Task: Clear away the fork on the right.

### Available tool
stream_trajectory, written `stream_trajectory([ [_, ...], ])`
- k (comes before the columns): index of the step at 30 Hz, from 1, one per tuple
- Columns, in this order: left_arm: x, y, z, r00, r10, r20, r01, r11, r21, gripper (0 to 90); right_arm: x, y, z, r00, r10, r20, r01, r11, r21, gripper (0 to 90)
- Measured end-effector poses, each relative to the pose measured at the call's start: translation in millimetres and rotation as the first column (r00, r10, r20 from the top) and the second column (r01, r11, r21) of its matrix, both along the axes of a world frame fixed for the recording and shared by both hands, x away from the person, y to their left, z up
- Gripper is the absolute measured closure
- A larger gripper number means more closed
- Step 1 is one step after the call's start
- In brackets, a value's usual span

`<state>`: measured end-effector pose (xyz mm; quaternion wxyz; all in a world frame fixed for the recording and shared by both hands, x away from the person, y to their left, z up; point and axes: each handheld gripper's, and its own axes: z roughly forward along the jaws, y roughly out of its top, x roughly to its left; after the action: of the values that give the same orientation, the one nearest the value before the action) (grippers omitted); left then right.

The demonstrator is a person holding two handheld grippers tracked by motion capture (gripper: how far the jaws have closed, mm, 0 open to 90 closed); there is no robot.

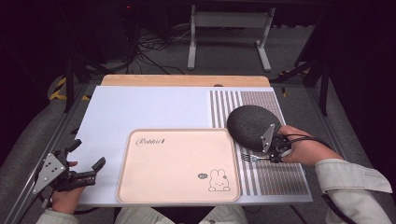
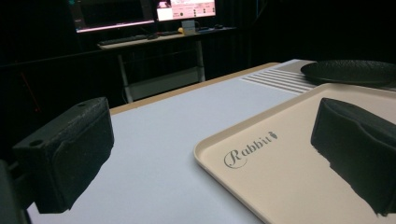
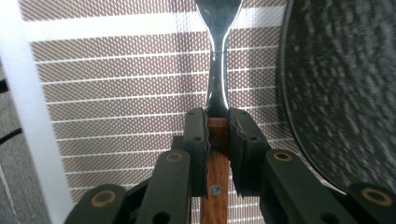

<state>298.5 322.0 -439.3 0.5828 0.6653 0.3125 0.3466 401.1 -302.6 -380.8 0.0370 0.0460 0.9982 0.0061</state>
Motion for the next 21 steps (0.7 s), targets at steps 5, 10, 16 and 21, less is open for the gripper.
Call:
stream_trajectory([
  [5, 0.0, 0.3, 0.2, 1.0000, 0.001, 0.001, -0.001, 1.0000, -0.003, 0.1, -3.6, 2.5, 15.4, 0.9994, -0.015, 0.030, 0.014, 1.000, 0.028, 78.8],
  [10, 0.0, 0.2, 0.2, 1.0000, -0.001, 0.000, 0.001, 1.0000, -0.003, 0.1, -6.1, 7.8, 31.2, 0.9982, -0.041, 0.044, 0.037, 0.996, 0.075, 78.8],
  [16, 0.0, 0.3, 0.1, 1.0000, 0.000, 0.001, 0.000, 1.0000, 0.000, 0.1, -9.5, 17.5, 48.9, 0.9907, -0.133, 0.029, 0.128, 0.983, 0.128, 78.9],
  [21, 0.1, 0.1, 0.1, 1.0000, 0.000, 0.001, 0.000, 1.0000, 0.000, 0.0, -11.9, 27.8, 58.0, 0.9840, -0.178, 0.015, 0.173, 0.971, 0.166, 78.9],
])
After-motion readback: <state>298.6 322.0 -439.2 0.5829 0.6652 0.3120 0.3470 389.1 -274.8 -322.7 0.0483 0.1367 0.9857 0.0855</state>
